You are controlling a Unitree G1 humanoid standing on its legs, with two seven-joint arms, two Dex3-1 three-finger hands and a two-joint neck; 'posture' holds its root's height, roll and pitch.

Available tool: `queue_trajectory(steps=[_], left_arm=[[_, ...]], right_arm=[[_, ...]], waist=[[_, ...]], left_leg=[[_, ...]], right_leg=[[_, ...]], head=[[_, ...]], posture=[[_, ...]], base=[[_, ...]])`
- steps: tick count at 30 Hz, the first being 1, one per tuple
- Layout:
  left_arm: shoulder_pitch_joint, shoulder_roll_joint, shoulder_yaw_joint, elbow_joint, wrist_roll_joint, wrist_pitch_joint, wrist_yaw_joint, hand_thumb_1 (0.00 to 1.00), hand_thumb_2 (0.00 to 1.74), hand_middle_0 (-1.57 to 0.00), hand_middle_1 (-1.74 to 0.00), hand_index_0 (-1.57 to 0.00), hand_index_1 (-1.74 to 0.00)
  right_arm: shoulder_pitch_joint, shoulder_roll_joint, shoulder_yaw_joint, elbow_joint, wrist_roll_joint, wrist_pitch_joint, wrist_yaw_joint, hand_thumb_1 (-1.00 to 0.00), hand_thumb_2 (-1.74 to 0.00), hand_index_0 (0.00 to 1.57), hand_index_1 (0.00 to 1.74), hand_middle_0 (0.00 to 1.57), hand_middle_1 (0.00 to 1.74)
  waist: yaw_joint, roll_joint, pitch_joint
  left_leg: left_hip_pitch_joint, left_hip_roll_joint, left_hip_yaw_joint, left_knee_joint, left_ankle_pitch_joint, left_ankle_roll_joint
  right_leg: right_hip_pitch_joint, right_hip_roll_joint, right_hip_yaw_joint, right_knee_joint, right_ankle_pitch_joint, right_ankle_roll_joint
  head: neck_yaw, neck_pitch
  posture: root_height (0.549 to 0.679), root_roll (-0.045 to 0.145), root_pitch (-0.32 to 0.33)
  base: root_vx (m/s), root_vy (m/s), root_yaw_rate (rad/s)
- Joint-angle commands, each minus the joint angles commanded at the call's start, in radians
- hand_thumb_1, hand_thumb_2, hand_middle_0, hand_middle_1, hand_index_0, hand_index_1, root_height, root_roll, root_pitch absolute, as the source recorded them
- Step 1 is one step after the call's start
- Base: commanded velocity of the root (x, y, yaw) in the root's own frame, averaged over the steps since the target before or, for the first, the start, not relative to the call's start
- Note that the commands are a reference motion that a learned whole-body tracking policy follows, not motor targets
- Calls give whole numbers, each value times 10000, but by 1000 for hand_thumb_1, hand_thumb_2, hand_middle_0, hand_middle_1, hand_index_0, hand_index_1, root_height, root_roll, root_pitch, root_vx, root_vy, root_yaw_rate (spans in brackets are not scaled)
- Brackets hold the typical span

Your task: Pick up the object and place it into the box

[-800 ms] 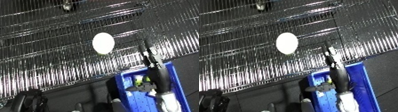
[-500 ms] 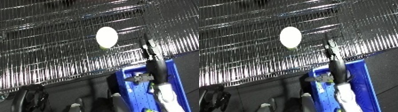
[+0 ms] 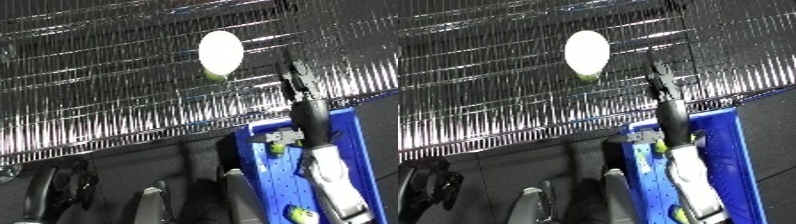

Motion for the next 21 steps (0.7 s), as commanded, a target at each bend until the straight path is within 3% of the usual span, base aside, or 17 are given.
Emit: queue_trajectory(steps=[12,21], left_arm=[[-360,35,-393,-5,-168,-529,353,1000,1740,-1570,-1740,-1570,-1740],[-716,-72,-506,-3,-62,-515,581,1000,1740,-1570,-1740,-1570,-1740]], right_arm=[[-1120,-330,287,506,201,-45,-460,0,0,0,0,0,0],[-1890,-310,424,693,331,42,-638,0,0,0,0,0,0]], waist=[[-22,141,1],[-10,201,1]], left_leg=[[-967,-33,77,624,-205,47],[-1283,-13,73,770,-326,45]], right_leg=[[-1006,89,43,576,-176,-43],[-1364,102,67,700,-220,-48]], head=[[379,1492],[640,2212]], posture=[[575,56,16],[572,51,43]], base=[[-22,24,-10],[-4,10,8]])
